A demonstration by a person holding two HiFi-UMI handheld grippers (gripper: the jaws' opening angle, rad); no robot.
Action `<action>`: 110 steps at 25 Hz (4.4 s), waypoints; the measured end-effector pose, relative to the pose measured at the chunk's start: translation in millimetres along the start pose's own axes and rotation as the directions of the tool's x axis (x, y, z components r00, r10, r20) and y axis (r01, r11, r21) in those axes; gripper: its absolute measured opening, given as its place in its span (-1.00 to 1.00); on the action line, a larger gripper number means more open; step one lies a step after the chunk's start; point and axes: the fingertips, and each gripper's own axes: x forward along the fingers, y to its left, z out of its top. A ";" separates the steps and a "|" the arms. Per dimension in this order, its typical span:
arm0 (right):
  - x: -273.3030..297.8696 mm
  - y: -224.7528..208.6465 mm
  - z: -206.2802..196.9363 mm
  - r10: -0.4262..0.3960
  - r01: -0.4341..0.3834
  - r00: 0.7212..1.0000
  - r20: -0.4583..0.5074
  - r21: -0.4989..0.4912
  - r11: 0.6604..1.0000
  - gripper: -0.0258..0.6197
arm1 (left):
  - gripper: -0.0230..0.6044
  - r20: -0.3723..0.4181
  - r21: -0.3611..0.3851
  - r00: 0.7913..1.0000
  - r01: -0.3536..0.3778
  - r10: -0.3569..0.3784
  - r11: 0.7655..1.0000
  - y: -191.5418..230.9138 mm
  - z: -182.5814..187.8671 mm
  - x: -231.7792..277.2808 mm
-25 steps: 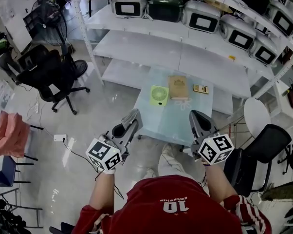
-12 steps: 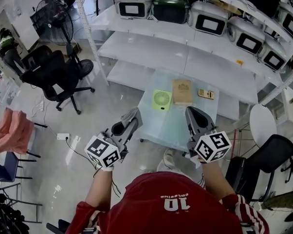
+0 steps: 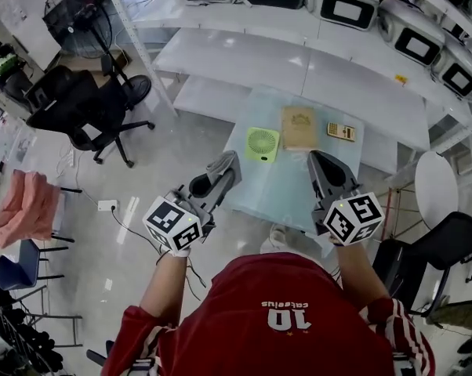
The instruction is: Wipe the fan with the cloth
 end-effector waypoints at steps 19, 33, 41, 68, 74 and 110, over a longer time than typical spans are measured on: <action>21.2 -66.1 -75.2 -0.016 0.026 0.990 -0.143 0.065 0.998 -0.90 | -0.84 -0.135 0.033 0.985 0.110 -0.105 0.993 15.5 -83.3 119.3; 48.8 -112.0 -106.5 -0.030 0.055 0.982 -0.184 0.133 0.990 -0.90 | -0.84 -0.213 -0.028 0.971 0.103 -0.107 0.994 47.6 -158.2 188.9; 75.1 -134.6 -126.7 -0.040 0.068 0.975 -0.219 0.125 0.990 -0.90 | -0.84 -0.244 -0.077 0.965 0.079 -0.095 0.994 72.4 -204.7 225.8; 112.6 -156.1 -185.2 -0.017 0.082 0.946 -0.324 0.190 0.978 -0.90 | -0.84 -0.353 -0.195 0.935 -0.030 -0.042 0.980 127.2 -300.0 269.0; 107.5 -160.2 -189.3 -0.024 0.099 0.944 -0.328 0.214 0.972 -0.91 | -0.84 -0.371 -0.207 0.928 -0.050 -0.031 0.977 133.5 -309.4 270.9; 102.3 -145.1 -197.0 -0.029 0.113 0.940 -0.339 0.229 0.967 -0.90 | -0.84 -0.393 -0.178 0.916 -0.154 0.073 0.972 182.3 -307.6 229.1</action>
